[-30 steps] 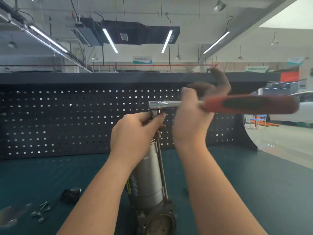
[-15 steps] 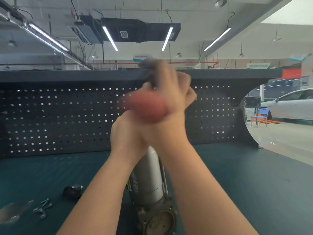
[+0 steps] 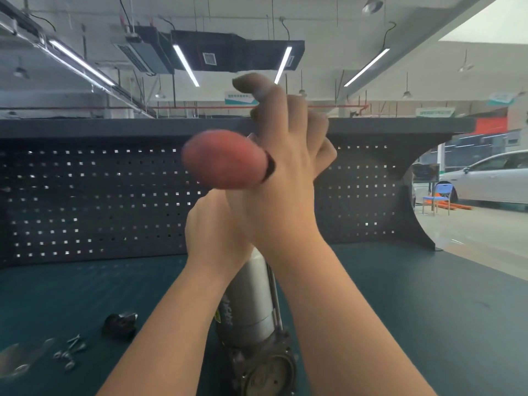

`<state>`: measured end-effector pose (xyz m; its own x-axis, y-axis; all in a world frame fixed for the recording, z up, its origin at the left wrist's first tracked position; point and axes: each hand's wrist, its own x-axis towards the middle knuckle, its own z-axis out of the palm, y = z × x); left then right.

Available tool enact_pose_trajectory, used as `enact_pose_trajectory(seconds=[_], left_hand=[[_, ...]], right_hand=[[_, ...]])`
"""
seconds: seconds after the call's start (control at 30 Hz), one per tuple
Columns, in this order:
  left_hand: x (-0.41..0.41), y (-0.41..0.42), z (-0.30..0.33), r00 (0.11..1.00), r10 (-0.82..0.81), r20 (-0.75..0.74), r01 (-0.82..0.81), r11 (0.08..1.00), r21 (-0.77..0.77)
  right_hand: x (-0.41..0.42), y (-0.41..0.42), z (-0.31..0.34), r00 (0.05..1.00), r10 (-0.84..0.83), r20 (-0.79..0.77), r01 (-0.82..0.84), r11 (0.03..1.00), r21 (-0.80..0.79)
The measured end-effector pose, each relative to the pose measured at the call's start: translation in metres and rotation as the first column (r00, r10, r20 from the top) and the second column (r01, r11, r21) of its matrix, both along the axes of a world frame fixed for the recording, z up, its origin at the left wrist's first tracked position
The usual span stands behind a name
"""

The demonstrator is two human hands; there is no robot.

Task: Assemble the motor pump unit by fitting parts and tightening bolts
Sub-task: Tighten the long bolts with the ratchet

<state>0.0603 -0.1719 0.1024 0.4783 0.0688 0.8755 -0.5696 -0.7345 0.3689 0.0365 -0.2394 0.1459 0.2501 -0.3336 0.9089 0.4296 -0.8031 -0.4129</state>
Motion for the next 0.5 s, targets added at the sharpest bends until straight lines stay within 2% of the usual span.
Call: enact_pose_trajectory(seconds=[0.03,0.07,0.1,0.13,0.2,0.27,0.33,0.37,0.4,0.43,0.47,0.5], left_hand=[[-0.001,0.000,0.001,1.000,-0.014,-0.004,0.014,1.000,0.023],[-0.003,0.000,0.001,0.997,-0.072,-0.036,0.072,0.997,-0.012],[-0.005,-0.001,0.001,0.985,-0.156,-0.071,0.153,0.987,-0.055],[-0.006,-0.001,0.002,0.968,-0.234,-0.086,0.224,0.968,-0.116],[-0.004,-0.001,0.002,0.948,-0.307,-0.088,0.291,0.944,-0.157],[-0.001,-0.001,0.000,0.954,-0.289,-0.079,0.276,0.951,-0.141],[-0.001,-0.002,-0.001,0.958,-0.278,-0.072,0.265,0.952,-0.155],[0.001,-0.002,-0.002,0.965,-0.252,-0.074,0.239,0.959,-0.152],[0.001,-0.002,-0.001,0.980,-0.171,-0.098,0.160,0.981,-0.113],[0.001,-0.001,-0.002,0.981,-0.164,-0.101,0.158,0.985,-0.066],[0.001,0.001,-0.001,0.975,-0.206,-0.076,0.204,0.978,-0.037],[0.000,0.003,0.000,0.954,-0.298,-0.007,0.298,0.954,-0.035]], right_hand=[[-0.003,0.002,-0.004,0.988,0.137,0.066,-0.138,0.990,0.018],[-0.005,-0.007,-0.004,0.933,0.338,0.121,-0.348,0.935,0.070],[-0.004,-0.018,-0.007,0.870,0.455,0.192,-0.483,0.864,0.143],[-0.002,-0.034,-0.007,0.836,0.495,0.238,-0.544,0.803,0.241],[0.005,-0.059,-0.010,0.804,0.561,0.197,-0.581,0.670,0.463],[0.014,-0.061,-0.018,0.763,0.637,0.112,-0.555,0.556,0.619],[0.015,-0.050,-0.015,0.761,0.603,0.239,-0.596,0.506,0.624],[0.011,-0.040,-0.010,0.784,0.548,0.291,-0.606,0.576,0.548],[0.005,-0.027,-0.007,0.816,0.487,0.311,-0.578,0.688,0.438],[0.002,-0.014,-0.008,0.843,0.432,0.320,-0.522,0.799,0.298],[-0.001,-0.002,-0.011,0.885,0.350,0.306,-0.402,0.907,0.124],[-0.007,0.011,-0.014,0.916,0.277,0.292,-0.281,0.959,-0.028]])
